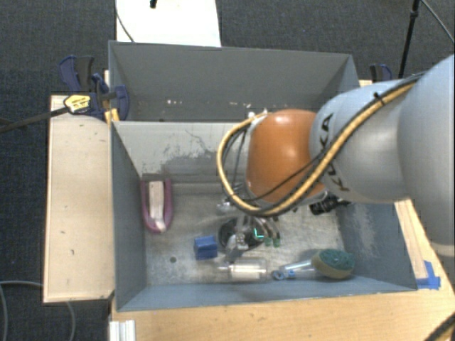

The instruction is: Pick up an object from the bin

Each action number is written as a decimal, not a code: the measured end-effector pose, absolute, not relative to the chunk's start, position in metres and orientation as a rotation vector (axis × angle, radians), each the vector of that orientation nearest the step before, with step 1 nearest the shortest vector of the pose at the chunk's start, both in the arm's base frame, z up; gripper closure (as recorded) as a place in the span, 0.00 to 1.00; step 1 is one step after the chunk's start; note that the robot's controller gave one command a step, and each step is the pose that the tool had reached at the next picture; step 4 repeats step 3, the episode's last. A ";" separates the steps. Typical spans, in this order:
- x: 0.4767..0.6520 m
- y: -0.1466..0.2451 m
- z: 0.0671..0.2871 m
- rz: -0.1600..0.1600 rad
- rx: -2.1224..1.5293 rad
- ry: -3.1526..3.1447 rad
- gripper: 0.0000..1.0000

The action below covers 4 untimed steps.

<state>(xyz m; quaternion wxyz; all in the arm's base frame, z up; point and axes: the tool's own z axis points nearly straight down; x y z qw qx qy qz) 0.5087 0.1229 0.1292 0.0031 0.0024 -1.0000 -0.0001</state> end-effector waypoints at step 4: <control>0.513 0.093 0.214 0.001 1.348 -2.844 1.00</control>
Offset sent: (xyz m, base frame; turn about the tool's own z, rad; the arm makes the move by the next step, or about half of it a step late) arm 0.0093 -0.0172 -0.0592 -0.0970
